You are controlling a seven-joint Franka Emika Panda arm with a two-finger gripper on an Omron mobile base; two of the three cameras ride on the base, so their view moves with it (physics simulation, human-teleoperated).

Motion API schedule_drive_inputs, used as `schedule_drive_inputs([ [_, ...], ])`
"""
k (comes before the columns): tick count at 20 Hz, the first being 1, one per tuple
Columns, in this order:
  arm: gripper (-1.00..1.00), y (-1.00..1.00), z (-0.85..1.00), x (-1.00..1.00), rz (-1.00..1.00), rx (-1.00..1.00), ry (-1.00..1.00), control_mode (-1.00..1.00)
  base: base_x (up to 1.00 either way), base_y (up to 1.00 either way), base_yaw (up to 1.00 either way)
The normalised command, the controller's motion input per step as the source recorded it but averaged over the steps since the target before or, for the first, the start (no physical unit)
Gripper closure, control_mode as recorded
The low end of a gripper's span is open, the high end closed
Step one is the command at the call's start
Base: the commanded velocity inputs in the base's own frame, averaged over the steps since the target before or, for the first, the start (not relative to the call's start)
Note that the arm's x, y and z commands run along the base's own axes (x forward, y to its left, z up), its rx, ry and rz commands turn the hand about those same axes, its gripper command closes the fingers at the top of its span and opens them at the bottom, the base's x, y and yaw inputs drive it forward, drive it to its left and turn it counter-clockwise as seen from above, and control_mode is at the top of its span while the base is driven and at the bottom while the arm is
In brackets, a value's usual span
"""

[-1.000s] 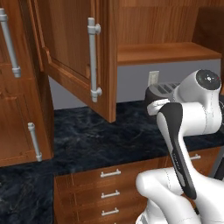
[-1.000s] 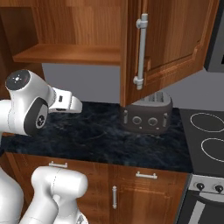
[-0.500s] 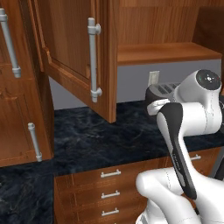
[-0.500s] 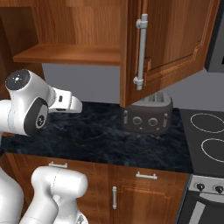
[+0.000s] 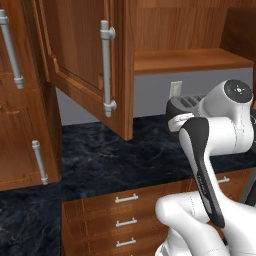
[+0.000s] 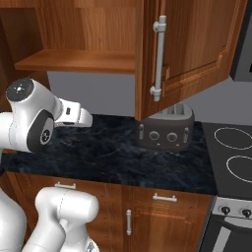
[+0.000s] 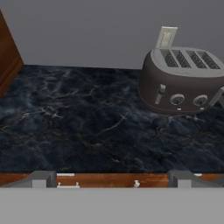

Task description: Close all open cabinet doors.

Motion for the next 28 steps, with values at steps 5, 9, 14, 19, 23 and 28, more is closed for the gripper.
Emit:
schedule_drive_inputs([
  [5, -1.00, 0.00, 0.00, 0.00, 0.00, 0.00, 0.00, 1.00, 0.00, 0.00, 0.00],
  [9, -1.00, 0.00, 0.00, 0.00, 0.00, 0.00, 0.00, -1.00, 0.00, 0.00, 0.00],
  [14, -1.00, 0.00, 0.00, 0.00, 0.00, 0.00, 0.00, -1.00, 0.00, 0.00, 0.00],
  [19, -1.00, 0.00, 0.00, 0.00, 0.00, 0.00, 0.00, -1.00, 0.00, 0.00, 0.00],
  [23, -1.00, 0.00, 0.00, 0.00, 0.00, 0.00, 0.00, -1.00, 0.00, 0.00, 0.00],
  [28, -1.00, 0.00, 0.00, -0.08, 0.01, 0.00, -0.04, -1.00, 0.00, 0.00, 0.00],
])
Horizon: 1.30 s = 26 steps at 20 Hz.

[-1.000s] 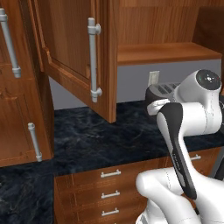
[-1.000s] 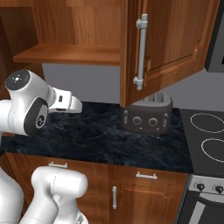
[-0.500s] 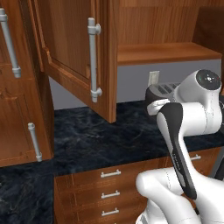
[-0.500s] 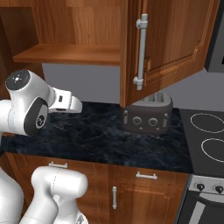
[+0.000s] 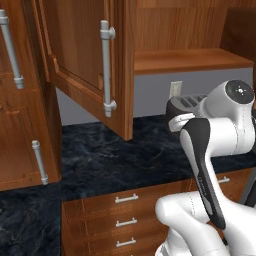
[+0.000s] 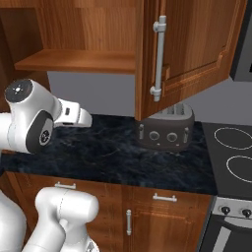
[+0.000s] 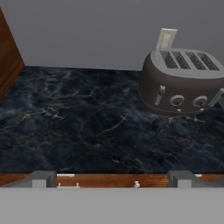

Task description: Close all open cabinet doors.

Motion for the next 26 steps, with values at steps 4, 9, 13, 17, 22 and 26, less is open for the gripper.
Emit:
schedule_drive_inputs([
  [4, -1.00, 0.00, -0.01, -0.36, 0.06, -0.04, -0.19, -1.00, 0.00, 0.00, 0.00],
  [9, -1.00, 0.00, 0.08, -0.39, 0.00, 0.04, -0.24, -1.00, 0.00, 0.00, 0.00],
  [13, -1.00, 0.00, 0.30, -0.31, 0.00, 0.07, -0.09, -1.00, 0.00, 0.00, 0.00],
  [17, -1.00, 0.00, 0.52, -0.24, 0.00, 0.00, 0.01, -1.00, 0.00, 0.00, 0.00],
  [22, -1.00, 0.00, 0.41, -0.26, -0.02, 0.01, 0.19, -1.00, 0.00, 0.00, 0.00],
  [26, -1.00, 0.01, 0.28, -0.30, -0.12, 0.01, 0.38, -1.00, 0.00, 0.00, 0.00],
])
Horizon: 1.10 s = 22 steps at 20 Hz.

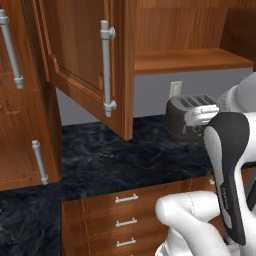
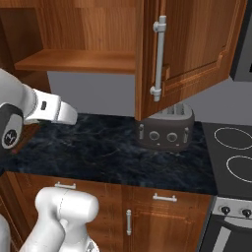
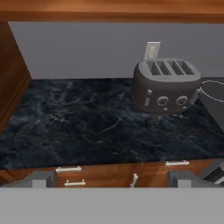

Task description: Close all open cabinet doors.

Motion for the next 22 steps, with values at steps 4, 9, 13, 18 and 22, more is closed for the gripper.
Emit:
schedule_drive_inputs([
  [4, -1.00, 0.00, 0.18, -0.38, -0.04, 0.06, 0.33, -1.00, 0.00, 0.00, 0.00],
  [9, -1.00, 0.00, 0.13, -0.47, -0.10, 0.18, 0.14, -1.00, 0.00, 0.00, 0.00],
  [13, -1.00, 0.00, 0.09, -0.45, -0.01, 0.22, 0.03, -1.00, 0.00, 0.00, 0.00],
  [18, -1.00, 0.04, 0.11, -0.41, -0.03, 0.27, 0.00, -1.00, 0.00, 0.00, 0.00],
  [22, -1.00, 0.12, 0.04, -0.39, 0.00, 0.28, -0.01, -1.00, 0.00, 0.00, 0.00],
])
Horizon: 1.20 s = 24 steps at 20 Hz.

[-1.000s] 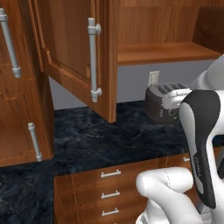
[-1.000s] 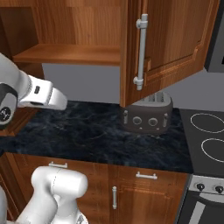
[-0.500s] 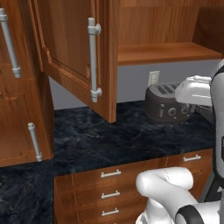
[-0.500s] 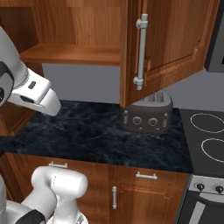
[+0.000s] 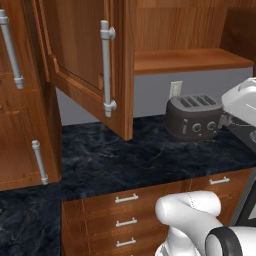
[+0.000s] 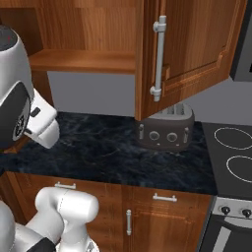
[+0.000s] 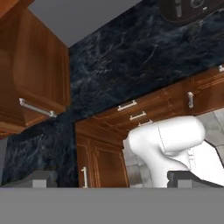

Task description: Close all open cabinet doors.

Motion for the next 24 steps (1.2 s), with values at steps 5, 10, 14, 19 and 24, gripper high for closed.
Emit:
schedule_drive_inputs([
  [5, -1.00, 0.18, 0.00, -0.34, 0.09, 0.23, -0.06, -1.00, 0.00, 0.00, 0.00],
  [10, -1.00, 0.27, -0.01, -0.20, 0.22, 0.15, -0.05, -1.00, 0.00, 0.00, 0.00],
  [14, -1.00, 0.29, 0.01, -0.14, 0.20, 0.12, -0.09, -1.00, 0.00, 0.00, 0.00],
  [19, -1.00, 0.31, 0.16, -0.10, 0.10, 0.12, -0.04, -1.00, 0.00, 0.00, 0.00],
  [24, -1.00, 0.39, 0.07, -0.18, 0.00, 0.12, 0.01, -1.00, 0.00, 0.00, 0.00],
])
